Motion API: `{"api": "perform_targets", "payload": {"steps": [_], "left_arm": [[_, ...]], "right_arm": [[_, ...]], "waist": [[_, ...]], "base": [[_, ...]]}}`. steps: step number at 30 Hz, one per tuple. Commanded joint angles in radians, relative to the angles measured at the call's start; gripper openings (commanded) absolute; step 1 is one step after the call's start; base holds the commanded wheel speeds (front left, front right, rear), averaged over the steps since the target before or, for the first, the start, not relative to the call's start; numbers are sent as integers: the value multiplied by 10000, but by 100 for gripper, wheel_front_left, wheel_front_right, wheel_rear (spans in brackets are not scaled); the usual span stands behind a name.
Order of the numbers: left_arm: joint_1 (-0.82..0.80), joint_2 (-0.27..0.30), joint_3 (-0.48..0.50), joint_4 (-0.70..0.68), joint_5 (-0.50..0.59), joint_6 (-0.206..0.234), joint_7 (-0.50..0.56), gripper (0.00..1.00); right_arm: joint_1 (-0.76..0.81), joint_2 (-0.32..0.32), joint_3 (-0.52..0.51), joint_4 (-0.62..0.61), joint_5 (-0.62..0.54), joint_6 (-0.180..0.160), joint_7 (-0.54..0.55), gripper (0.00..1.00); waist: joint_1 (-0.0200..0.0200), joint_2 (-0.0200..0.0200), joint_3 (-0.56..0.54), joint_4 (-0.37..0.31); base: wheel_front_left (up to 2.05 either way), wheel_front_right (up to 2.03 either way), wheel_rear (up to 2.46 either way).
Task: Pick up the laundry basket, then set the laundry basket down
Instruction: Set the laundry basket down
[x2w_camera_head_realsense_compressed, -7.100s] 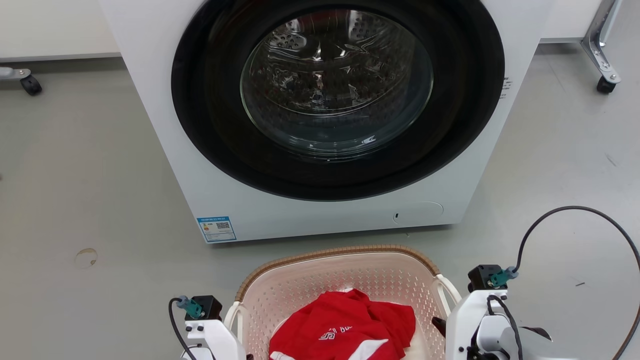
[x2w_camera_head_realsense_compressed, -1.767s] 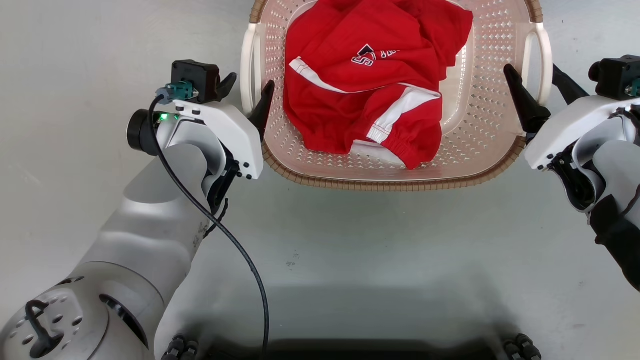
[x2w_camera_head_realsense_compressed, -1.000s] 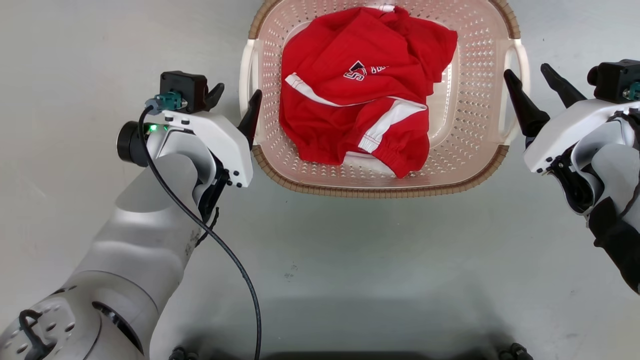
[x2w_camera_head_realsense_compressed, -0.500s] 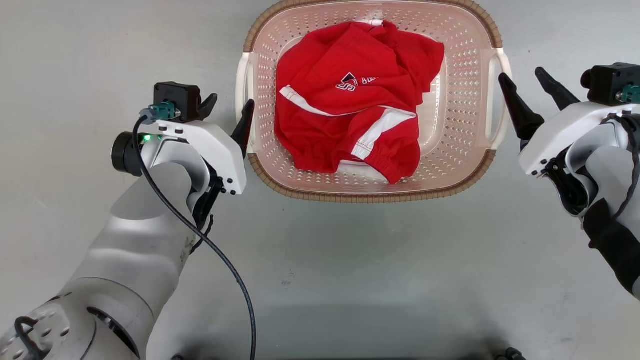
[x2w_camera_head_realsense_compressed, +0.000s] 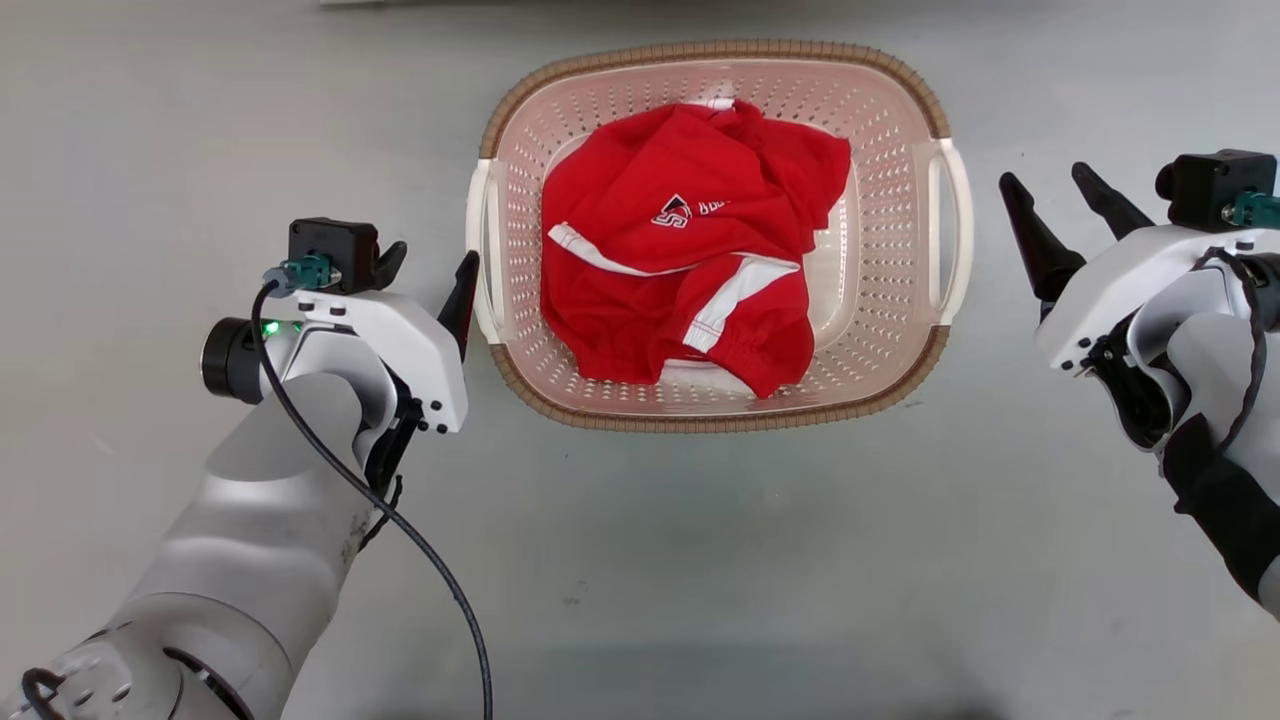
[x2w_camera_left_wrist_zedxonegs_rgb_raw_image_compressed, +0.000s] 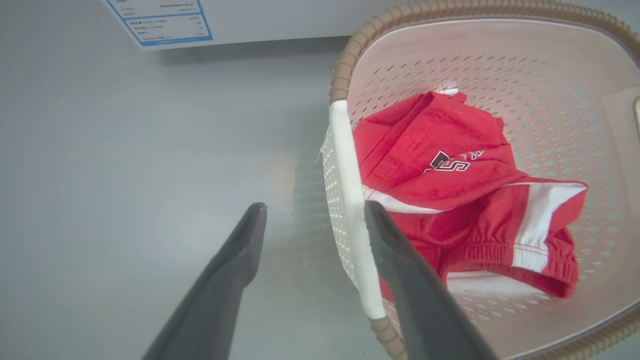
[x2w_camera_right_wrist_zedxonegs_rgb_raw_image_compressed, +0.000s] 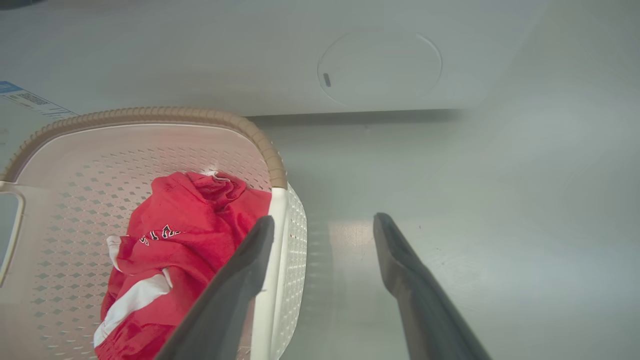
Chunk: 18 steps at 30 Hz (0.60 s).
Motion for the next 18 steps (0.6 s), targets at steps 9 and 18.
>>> {"api": "perform_targets", "payload": {"steps": [9,18], "left_arm": [[559,487,110,54,-109,60,-105,100],[1011,575,156,59,-182,60,-105,100]], "right_arm": [[708,65,339,218,424,-36,-63,100],[999,223,516,392,585,-36,-63,100]], "waist": [[0,0,-743,-101],[0,0,-1576,-165]], "base": [[0,0,0],[0,0,0]]}}
